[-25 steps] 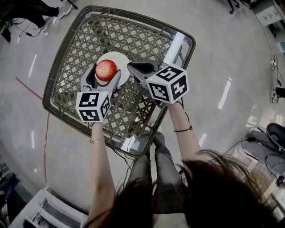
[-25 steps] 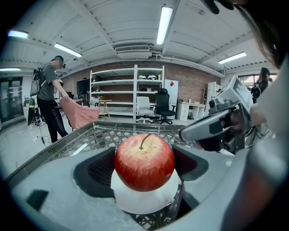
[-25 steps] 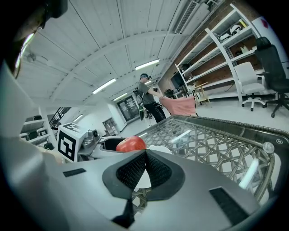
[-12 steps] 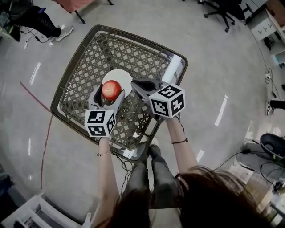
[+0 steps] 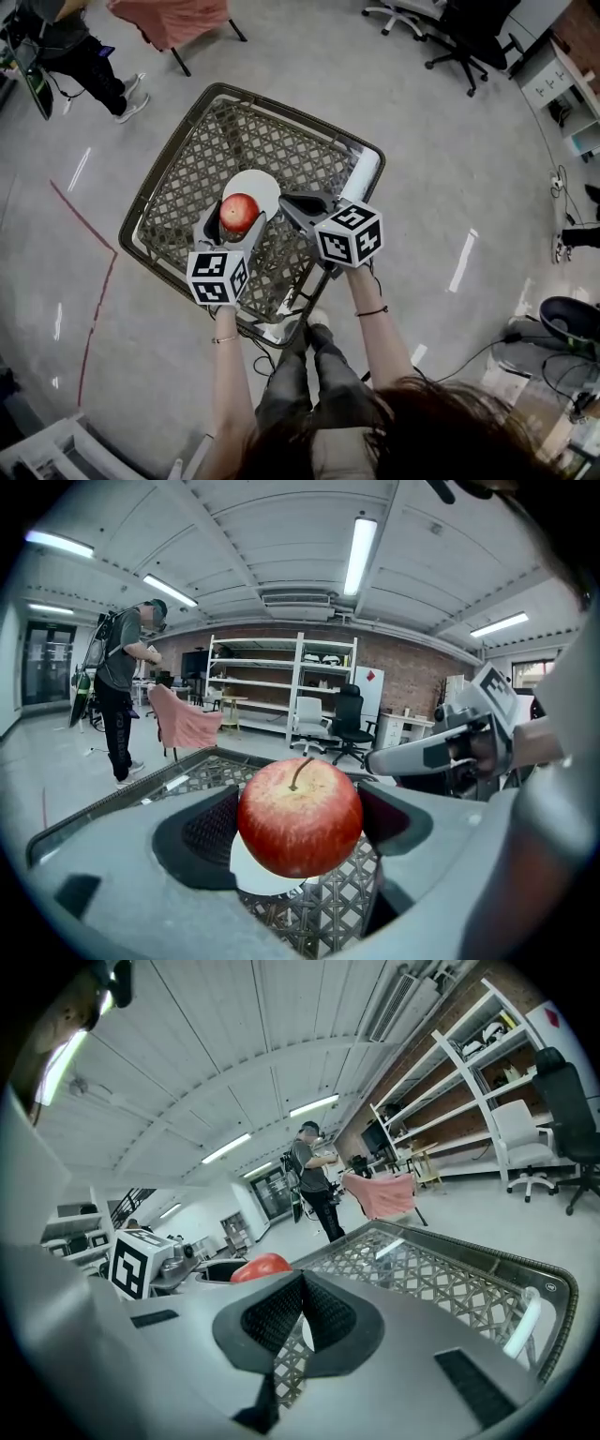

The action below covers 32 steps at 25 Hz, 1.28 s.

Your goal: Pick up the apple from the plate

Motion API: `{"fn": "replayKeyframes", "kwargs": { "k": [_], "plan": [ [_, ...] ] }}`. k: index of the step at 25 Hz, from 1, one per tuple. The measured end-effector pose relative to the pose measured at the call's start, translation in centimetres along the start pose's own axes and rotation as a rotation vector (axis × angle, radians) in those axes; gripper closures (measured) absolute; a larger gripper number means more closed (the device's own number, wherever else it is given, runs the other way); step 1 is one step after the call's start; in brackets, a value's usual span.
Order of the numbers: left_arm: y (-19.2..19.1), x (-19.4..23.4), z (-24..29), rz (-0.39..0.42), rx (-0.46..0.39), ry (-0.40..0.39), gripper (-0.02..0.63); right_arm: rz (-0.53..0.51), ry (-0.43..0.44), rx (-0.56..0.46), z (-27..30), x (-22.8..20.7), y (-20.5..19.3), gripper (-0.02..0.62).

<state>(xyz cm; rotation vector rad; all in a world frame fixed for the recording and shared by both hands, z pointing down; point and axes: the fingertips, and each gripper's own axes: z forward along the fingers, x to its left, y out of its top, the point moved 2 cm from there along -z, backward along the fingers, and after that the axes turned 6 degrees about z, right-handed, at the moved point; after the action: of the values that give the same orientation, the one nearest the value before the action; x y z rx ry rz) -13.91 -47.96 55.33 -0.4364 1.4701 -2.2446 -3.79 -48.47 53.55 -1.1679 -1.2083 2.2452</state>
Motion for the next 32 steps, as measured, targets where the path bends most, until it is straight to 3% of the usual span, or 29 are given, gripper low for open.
{"fn": "replayKeyframes", "kwargs": {
  "k": [14, 32],
  "plan": [
    [2.9, -1.8, -4.4, -0.031, -0.024, 0.024, 0.206, -0.005, 0.036, -0.034, -2.4, 3.9, 1.4, 0.586],
    [5.3, -4.7, -8.2, -0.005, -0.049, 0.011, 0.206, -0.014, 0.062, -0.098, -5.6, 7.6, 2.3, 0.586]
  ]
}}
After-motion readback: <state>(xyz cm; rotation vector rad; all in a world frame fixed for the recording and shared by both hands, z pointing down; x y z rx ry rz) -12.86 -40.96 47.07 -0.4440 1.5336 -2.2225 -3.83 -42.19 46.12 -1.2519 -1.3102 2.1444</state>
